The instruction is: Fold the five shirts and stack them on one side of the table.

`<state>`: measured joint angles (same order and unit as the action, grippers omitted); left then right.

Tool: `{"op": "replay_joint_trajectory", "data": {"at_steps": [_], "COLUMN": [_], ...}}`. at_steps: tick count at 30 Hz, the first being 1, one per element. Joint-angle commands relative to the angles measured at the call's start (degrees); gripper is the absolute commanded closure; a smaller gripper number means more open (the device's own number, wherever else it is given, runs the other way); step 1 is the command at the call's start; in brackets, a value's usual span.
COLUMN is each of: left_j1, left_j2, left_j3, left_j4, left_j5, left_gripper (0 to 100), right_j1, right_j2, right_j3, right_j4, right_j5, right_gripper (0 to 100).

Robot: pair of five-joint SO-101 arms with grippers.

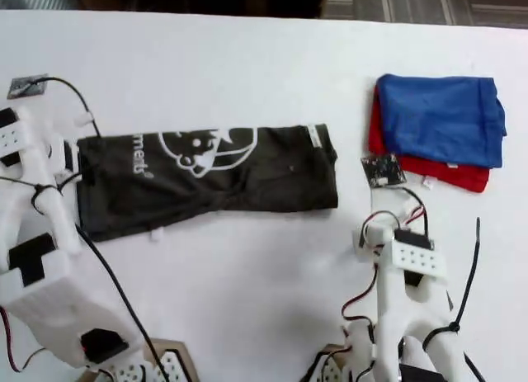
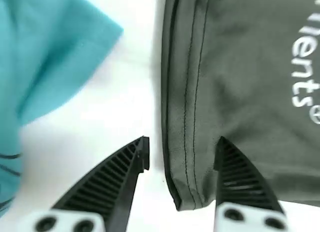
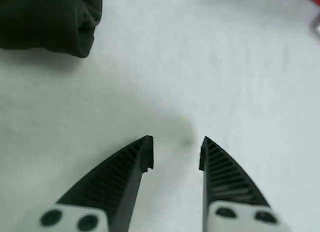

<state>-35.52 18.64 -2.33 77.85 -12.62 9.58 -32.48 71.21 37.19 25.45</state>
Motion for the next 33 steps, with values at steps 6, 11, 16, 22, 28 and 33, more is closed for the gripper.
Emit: {"op": "replay_joint_trajectory", "data": {"at_steps": [6,11,16,22,28,33], "left_j1": [-0.62,-0.26,2.02,8.09,9.14,5.98], "left_j2": [14.42,21.89,28.84,35.69,39.74,39.38], "left_j3": [-9.10,-17.36,-26.59,-38.73,-39.69,-39.96], "left_j4": [-1.05,2.90,10.64,24.00,24.35,24.35], "left_j5": [2.99,6.15,6.07,5.80,2.90,2.81], "left_gripper": [77,76,77,78,96,97], "right_j1": [0.75,0.66,0.57,0.57,0.66,0.66], "right_j2": [-2.15,-2.15,-2.15,-2.07,-2.07,-2.07], "right_j3": [0.62,0.70,0.70,0.70,0.70,0.70], "right_j4": [-2.59,-2.68,-2.68,-2.68,-2.68,-2.68], "right_j5": [0.44,0.44,0.44,0.09,0.09,0.09], "right_gripper": [85.4,85.4,85.4,85.4,85.4,85.4]}}
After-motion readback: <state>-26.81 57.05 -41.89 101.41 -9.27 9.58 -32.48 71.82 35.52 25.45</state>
